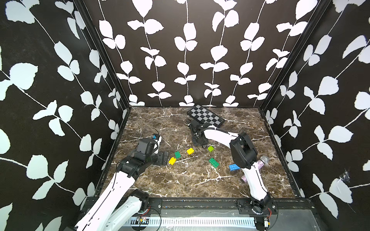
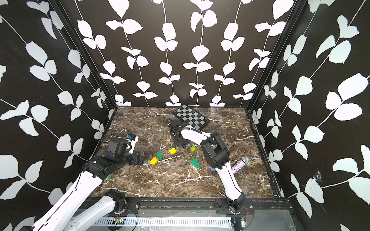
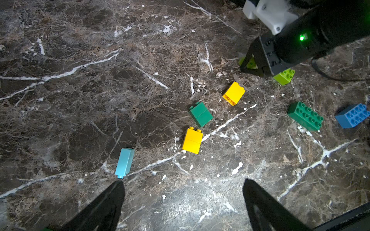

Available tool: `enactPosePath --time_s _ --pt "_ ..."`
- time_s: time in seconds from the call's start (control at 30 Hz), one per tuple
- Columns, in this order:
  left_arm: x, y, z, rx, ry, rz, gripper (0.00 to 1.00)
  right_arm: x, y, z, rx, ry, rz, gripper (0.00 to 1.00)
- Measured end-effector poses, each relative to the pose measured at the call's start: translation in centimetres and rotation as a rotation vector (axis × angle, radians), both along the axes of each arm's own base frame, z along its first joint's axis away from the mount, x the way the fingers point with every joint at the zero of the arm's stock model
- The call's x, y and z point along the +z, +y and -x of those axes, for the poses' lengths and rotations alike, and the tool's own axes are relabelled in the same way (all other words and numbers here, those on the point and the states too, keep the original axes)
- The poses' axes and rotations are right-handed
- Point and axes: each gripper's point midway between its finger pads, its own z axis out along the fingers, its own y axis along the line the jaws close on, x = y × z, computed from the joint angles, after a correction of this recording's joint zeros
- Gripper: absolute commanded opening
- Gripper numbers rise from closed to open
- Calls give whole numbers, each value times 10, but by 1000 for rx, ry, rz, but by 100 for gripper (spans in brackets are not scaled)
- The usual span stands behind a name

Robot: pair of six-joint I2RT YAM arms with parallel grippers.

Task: Assemble the letter h with lego
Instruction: Pick up the lego brick from the center of the board, then move the lego brick at the center of the board.

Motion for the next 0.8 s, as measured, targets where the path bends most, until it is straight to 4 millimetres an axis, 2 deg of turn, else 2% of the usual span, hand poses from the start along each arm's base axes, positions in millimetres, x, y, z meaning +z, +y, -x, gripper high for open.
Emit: enactPosePath --time_s 0.13,0.37,0.67,0.8 --pt "0 0 0 1 0 -1 95 -1 5 16 -43 -1 -25 29" --pt "0 1 0 4 -2 -4 96 3 23 16 -118 -19 -103 28" --pt "2 2 0 5 -11 -2 96 3 85 48 -106 -14 -202 27" --pt "3 2 0 7 -14 -5 97 6 100 51 -102 -29 -214 27"
